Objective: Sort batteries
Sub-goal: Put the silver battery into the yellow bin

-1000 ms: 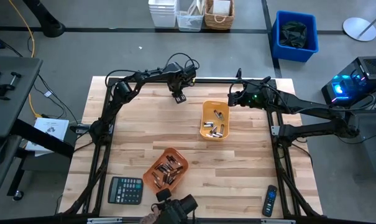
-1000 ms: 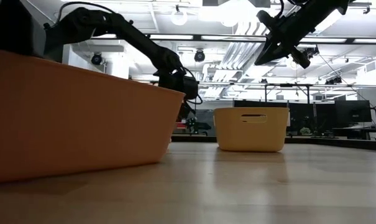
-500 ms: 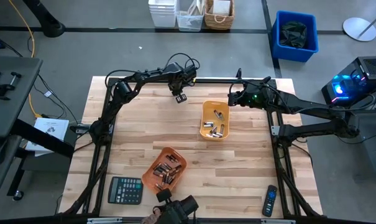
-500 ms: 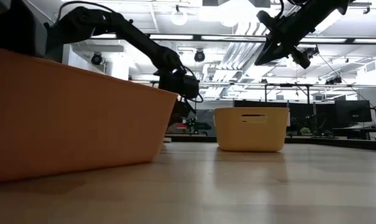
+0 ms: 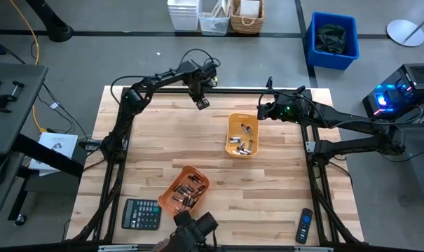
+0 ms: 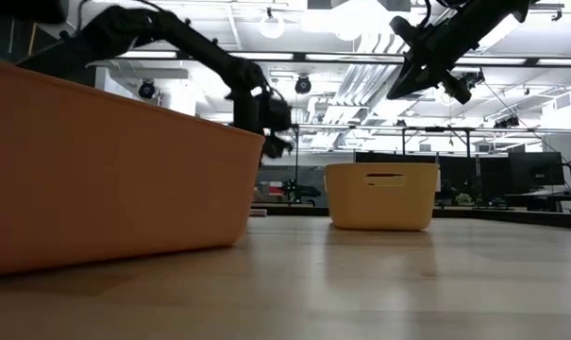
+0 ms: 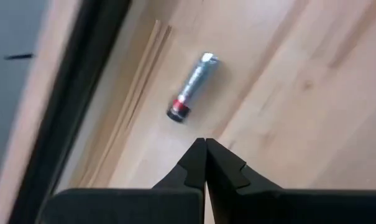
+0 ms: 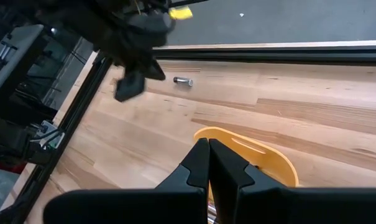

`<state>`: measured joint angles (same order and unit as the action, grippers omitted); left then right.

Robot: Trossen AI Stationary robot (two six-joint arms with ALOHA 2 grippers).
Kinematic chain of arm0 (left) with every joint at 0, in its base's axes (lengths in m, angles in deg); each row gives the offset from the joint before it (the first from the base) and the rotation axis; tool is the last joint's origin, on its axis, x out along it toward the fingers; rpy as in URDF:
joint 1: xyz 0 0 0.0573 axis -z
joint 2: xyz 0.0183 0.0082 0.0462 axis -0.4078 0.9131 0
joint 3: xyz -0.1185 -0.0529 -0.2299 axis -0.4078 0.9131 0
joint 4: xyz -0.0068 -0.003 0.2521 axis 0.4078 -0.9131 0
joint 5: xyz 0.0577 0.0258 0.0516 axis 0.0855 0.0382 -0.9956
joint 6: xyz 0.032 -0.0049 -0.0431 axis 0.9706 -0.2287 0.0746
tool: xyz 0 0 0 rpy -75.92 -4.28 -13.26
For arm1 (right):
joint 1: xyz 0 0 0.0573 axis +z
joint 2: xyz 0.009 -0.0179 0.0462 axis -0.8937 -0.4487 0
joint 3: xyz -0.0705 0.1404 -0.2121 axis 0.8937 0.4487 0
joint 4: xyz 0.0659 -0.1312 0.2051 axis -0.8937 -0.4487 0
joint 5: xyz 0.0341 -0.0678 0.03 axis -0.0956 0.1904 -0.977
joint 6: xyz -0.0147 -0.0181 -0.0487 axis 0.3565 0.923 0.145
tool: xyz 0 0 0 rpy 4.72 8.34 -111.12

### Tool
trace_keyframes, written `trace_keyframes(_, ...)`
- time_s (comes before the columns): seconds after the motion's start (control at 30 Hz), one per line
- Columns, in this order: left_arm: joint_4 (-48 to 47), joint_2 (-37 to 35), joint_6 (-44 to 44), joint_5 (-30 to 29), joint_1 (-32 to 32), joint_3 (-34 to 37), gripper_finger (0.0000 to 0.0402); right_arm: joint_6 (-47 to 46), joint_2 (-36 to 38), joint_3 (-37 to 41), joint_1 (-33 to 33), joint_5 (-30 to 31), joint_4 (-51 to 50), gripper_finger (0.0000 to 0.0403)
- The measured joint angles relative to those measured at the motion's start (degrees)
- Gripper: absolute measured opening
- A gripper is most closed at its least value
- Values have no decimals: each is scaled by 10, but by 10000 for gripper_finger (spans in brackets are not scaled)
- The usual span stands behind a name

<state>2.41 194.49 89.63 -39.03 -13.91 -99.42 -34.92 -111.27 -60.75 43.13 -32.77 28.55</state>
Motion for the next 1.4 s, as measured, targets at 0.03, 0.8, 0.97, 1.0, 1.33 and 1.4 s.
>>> trace_keyframes(0.03, -1, -8, 0, 0, 0, -1, 5, 1, 0, 0, 0, 0, 0, 0)
trace_keyframes(0.8, 388, -198, -53, 67, 57, 305, 0, 5, 0, 0, 0, -11, -3, 0)
trace_keyframes(0.97, 650, -254, -160, 10, 38, 444, 0, 8, 0, 0, -1, 0, -3, 0)
trace_keyframes(1.0, 654, -249, -198, 6, 27, 447, 0, 5, 0, 0, -1, 1, -3, 0)
trace_keyframes(1.33, 674, -199, -219, 19, -11, 435, 0, -24, 0, 0, -1, 2, -2, 0)
trace_keyframes(1.4, 674, -194, -214, 21, -11, 428, 0, -25, 0, 0, -1, 2, -2, 0)
